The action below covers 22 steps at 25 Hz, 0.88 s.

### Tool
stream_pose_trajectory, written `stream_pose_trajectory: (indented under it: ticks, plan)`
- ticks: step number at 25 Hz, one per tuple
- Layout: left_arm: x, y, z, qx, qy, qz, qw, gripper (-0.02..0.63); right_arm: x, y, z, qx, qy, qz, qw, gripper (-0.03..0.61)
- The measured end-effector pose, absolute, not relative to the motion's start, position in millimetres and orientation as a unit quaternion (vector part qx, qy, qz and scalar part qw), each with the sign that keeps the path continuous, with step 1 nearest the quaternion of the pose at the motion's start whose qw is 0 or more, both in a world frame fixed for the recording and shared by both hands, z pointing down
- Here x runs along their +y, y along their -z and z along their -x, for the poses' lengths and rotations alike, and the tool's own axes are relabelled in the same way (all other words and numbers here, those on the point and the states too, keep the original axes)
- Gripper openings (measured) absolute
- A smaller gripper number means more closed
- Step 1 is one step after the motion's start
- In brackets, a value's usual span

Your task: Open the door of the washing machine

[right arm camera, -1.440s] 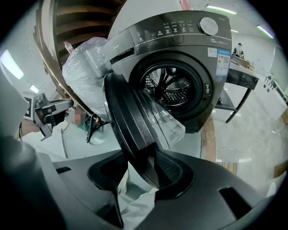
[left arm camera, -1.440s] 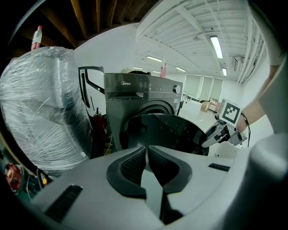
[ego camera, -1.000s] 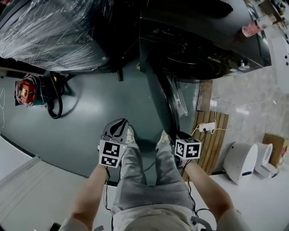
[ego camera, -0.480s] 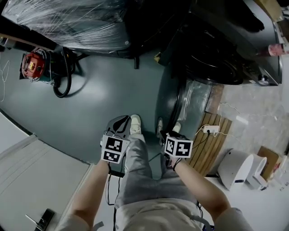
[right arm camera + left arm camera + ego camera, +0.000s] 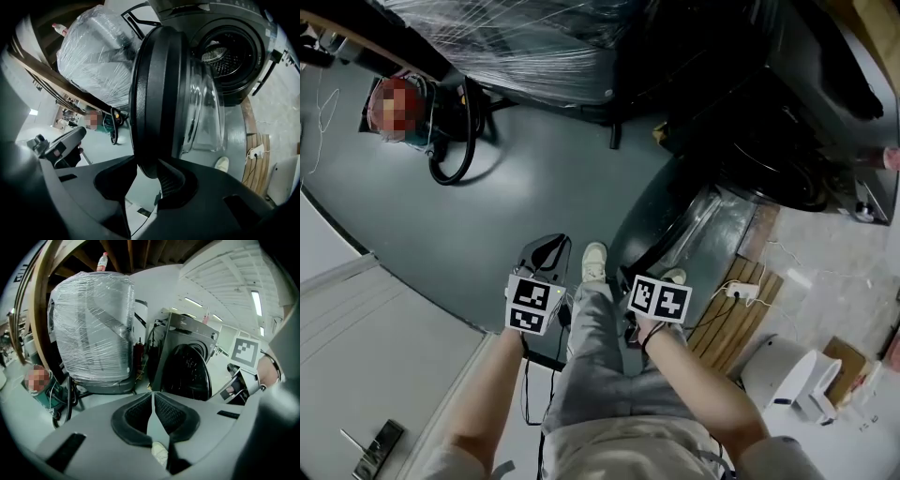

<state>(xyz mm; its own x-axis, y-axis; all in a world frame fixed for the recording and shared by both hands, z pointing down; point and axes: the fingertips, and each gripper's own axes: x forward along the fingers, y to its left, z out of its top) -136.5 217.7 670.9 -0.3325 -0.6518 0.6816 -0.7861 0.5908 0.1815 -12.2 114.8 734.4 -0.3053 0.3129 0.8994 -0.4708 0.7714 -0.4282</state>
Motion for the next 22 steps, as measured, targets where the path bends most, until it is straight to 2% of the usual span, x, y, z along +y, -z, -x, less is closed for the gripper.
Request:
stream_pose_trajectory:
  ticks: [12,18,22]
  plan:
    - [271,-677,193,-0.848,-0.044,-0.371,0.377,0.034,181,-744,110,-0.726,-0.374,-0.014,0.576,0.149]
    - [292,-677,218,-0.863,-0.019,-0.329,0.384,0.034,200,-742,150,-0.747,-0.322,0.060,0.579,0.120]
    - [301,-676,231,-0.866,-0.011,-0.317,0.386,0.034,185,-751,170,-0.772,-0.262,0.077,0.574,0.141]
